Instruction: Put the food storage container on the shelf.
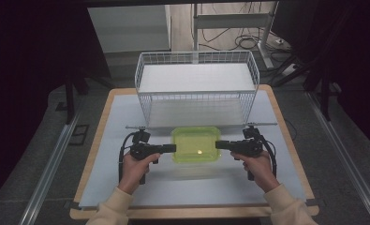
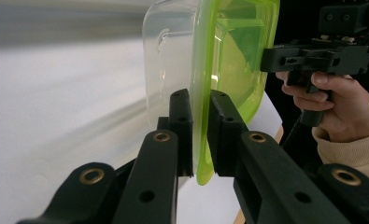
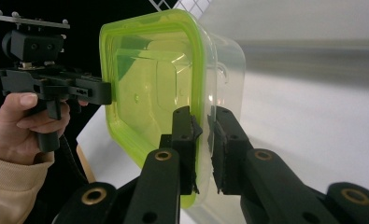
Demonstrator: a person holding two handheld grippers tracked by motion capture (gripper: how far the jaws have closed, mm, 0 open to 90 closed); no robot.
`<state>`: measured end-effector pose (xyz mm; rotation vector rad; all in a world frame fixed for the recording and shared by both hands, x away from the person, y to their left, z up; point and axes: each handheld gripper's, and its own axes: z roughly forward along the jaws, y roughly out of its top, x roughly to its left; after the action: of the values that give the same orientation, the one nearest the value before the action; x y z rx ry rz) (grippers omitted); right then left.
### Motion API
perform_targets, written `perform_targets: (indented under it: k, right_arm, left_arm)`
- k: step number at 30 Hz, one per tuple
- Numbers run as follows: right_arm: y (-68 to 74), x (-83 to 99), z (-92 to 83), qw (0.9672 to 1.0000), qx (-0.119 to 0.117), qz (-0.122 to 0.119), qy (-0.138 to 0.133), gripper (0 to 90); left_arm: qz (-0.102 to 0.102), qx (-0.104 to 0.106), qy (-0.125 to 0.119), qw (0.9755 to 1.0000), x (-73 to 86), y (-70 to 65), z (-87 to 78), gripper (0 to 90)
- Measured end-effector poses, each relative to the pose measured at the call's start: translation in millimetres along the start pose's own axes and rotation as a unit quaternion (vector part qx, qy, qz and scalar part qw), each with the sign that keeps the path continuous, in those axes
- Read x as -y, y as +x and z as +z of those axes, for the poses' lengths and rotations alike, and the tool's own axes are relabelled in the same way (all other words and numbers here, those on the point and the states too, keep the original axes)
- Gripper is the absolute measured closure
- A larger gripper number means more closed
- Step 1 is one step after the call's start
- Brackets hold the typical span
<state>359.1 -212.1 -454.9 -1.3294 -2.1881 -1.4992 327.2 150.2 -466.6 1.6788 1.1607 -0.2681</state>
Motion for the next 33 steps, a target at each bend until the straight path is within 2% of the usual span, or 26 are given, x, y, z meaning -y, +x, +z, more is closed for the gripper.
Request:
perform_targets:
  k: [10, 22, 33]
  right_arm:
    - [13.1, -14.8, -7.9, 0.9998, 0.004, -0.017, -0.010, 80.4]
    - [27.5, -36.9, -18.2, 0.9990, 0.009, -0.037, -0.024, 80.4]
    - [35.5, -50.5, -25.1, 0.9986, 0.013, -0.043, -0.030, 80.4]
  left_arm:
    - [0.010, 0.000, -0.009, 0.9999, -10.9, -9.3, -8.2, 81.9]
    - [0.024, 0.001, -0.023, 0.9995, -32.7, -23.1, -19.4, 82.0]
    - [0.027, 0.002, -0.030, 0.9992, -45.8, -31.1, -23.5, 81.9]
